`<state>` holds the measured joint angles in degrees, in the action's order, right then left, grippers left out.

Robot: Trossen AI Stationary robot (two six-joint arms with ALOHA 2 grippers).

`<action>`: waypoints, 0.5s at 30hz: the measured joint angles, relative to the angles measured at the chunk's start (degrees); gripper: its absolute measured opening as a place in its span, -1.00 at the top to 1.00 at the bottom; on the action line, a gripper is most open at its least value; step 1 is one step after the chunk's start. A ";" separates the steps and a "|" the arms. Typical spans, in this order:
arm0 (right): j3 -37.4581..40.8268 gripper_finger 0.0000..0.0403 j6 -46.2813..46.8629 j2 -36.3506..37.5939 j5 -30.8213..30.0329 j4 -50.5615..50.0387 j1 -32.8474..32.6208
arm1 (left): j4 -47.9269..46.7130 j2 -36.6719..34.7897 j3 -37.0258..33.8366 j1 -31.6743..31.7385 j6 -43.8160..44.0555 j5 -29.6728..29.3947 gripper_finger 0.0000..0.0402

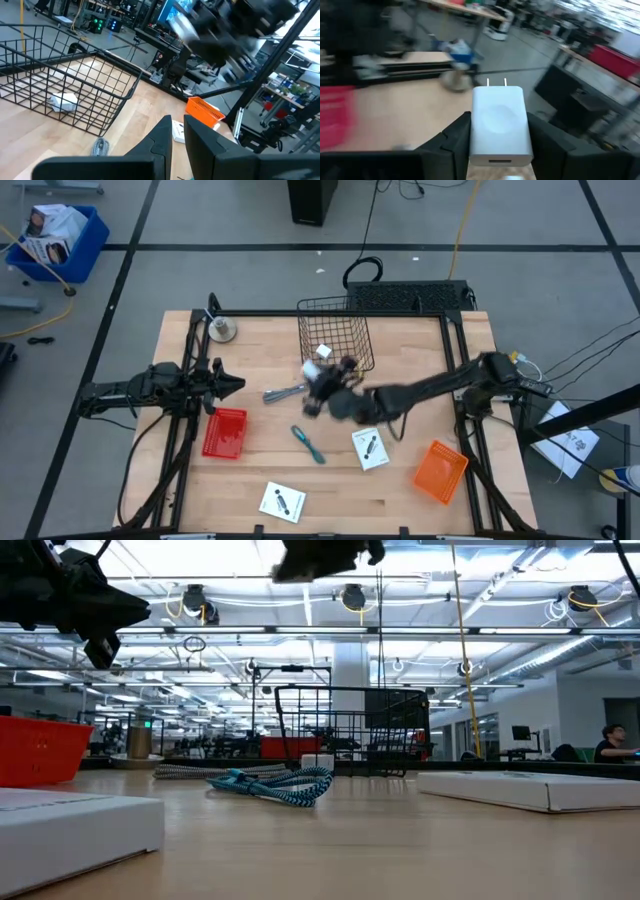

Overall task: Pick and place items into bin
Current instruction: Put the white charger adapter into the black wire basket

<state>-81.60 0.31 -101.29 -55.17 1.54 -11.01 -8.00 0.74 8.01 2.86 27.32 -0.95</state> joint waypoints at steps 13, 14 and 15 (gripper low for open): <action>12.55 0.26 11.73 2.25 17.94 1.45 23.58 | 0.02 0.01 0.00 0.01 -0.38 -0.44 0.75; 13.15 0.25 12.32 1.69 18.22 0.94 24.92 | 0.06 0.00 0.00 0.01 -0.36 -0.57 0.75; 13.26 0.24 12.61 0.92 19.80 0.88 26.38 | 0.08 0.00 0.00 0.01 -0.33 -0.63 0.75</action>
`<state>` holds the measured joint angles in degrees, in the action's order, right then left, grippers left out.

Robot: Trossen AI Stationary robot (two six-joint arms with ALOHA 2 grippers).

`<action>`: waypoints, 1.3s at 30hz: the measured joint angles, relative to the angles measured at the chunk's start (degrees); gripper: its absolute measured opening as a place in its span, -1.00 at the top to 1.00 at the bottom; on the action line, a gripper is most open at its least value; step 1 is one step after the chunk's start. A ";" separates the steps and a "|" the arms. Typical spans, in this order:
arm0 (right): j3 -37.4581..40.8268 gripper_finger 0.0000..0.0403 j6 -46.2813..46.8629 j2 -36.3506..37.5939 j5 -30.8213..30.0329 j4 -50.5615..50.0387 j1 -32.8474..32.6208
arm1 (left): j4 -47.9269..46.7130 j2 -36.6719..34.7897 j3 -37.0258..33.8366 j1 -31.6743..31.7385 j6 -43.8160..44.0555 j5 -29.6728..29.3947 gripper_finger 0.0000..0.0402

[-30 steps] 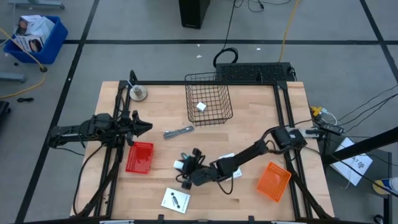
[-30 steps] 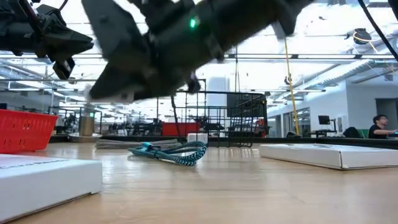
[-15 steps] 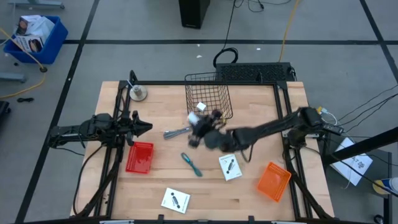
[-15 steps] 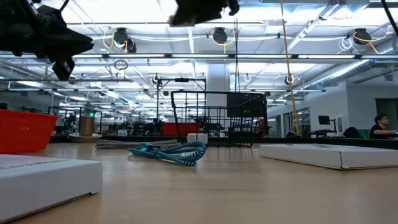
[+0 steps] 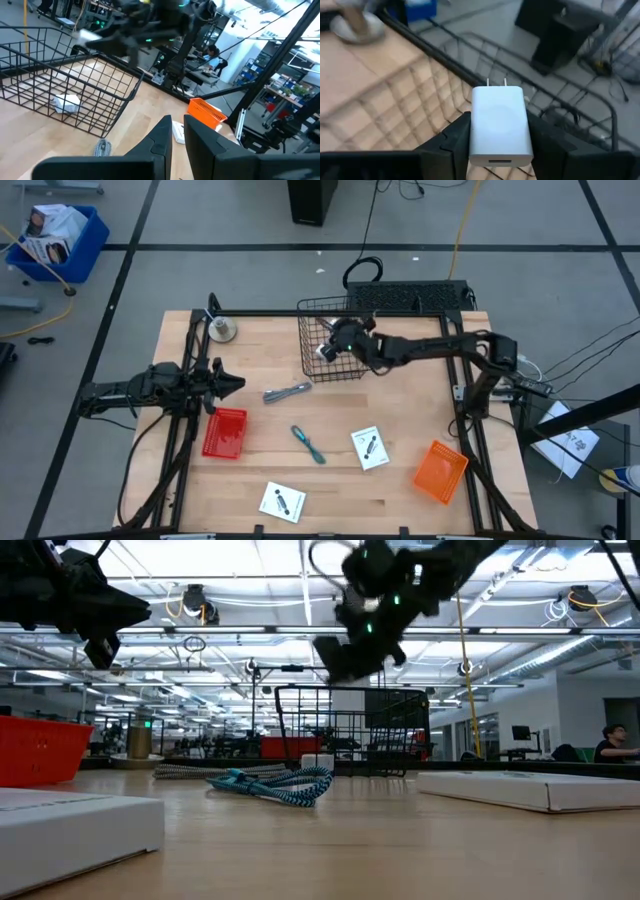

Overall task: Pick and place items into bin
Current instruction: Put the white charger adapter into the black wire basket, then put the white black striped charger wire into the red basket

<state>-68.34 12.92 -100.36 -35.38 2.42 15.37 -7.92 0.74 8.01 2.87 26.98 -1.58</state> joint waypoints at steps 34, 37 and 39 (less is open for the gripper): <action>-11.65 0.07 2.82 -14.38 19.05 -7.44 7.23 | 2.08 0.01 0.00 -0.02 -2.29 -3.67 0.75; -11.65 0.09 1.13 -12.39 18.96 -7.04 5.55 | 2.12 0.01 0.00 0.00 -4.71 -4.11 0.75; -11.65 0.09 0.72 -10.44 19.04 -7.61 4.07 | 2.20 0.01 0.00 0.00 -6.81 -4.07 0.74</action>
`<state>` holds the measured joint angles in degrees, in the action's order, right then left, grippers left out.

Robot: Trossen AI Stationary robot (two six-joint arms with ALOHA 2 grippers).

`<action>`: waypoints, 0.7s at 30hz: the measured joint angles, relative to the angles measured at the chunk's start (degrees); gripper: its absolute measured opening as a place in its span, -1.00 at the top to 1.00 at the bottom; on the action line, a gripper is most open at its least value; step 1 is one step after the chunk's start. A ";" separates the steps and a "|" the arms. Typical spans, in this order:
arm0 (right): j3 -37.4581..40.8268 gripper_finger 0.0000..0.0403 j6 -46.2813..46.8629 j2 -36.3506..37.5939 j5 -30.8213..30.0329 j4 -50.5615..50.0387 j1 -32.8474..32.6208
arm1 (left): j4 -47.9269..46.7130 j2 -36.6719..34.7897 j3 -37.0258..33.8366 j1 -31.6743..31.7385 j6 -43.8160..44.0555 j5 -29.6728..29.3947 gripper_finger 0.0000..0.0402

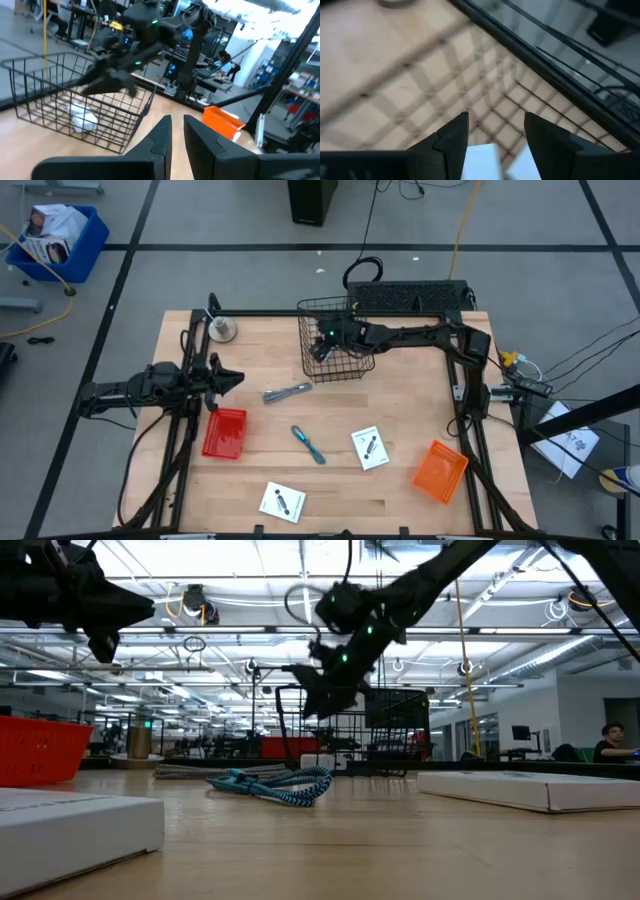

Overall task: Pick and place items into bin
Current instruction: Put the white black striped charger wire into the red basket

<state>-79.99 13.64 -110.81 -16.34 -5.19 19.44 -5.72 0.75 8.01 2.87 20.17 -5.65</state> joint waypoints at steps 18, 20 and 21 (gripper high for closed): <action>0.05 0.11 -2.64 13.17 5.34 2.93 -20.83 | 12.51 19.45 3.27 0.20 -0.09 -3.94 -0.19; 0.11 0.12 -5.57 14.16 4.57 4.25 -22.51 | 10.50 24.25 5.56 0.35 0.54 -3.94 -0.23; 0.11 0.12 -7.76 14.83 4.53 4.60 -23.19 | 8.77 26.63 6.64 0.37 0.52 -3.94 -0.24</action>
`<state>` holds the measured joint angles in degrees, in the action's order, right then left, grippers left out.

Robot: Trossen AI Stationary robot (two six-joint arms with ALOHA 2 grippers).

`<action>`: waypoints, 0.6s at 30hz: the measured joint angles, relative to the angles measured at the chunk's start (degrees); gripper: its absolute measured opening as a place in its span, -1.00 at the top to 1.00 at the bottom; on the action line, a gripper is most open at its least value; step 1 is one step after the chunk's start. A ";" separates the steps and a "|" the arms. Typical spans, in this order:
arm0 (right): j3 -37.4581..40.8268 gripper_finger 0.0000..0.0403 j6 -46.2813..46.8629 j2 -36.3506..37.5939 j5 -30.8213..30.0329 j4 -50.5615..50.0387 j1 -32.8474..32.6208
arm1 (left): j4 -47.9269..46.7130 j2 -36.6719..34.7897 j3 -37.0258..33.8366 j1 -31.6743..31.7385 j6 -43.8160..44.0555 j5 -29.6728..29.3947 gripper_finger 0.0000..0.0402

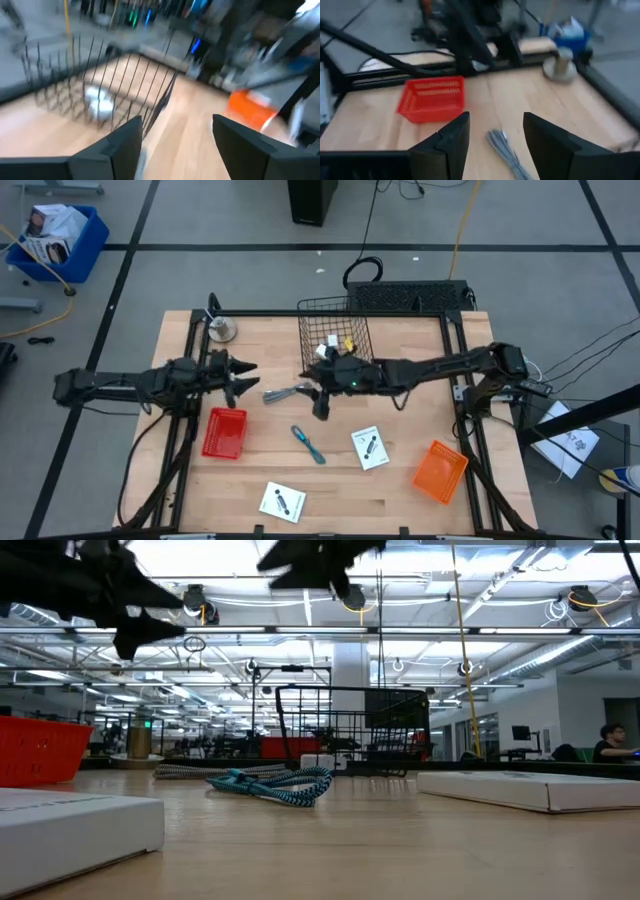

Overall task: Pick and place items into bin
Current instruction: Put the white black striped charger wire into the red basket

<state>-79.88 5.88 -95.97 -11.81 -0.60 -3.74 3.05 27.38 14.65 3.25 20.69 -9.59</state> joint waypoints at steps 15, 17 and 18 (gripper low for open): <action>2.38 0.12 -10.80 8.80 -3.68 2.90 -5.76 | -12.35 34.59 13.21 3.32 -1.53 -4.92 -0.25; 3.42 0.12 -11.12 9.33 -4.76 2.49 -5.77 | -12.00 37.79 13.21 4.43 -1.71 -4.81 -0.25; 3.79 0.11 -11.12 9.67 -4.81 2.78 -5.77 | -11.86 39.13 13.21 4.85 -2.18 -4.43 -0.25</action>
<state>-76.08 -5.23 -86.30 -16.63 2.18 -9.52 -8.81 66.51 27.86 8.10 18.51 -14.02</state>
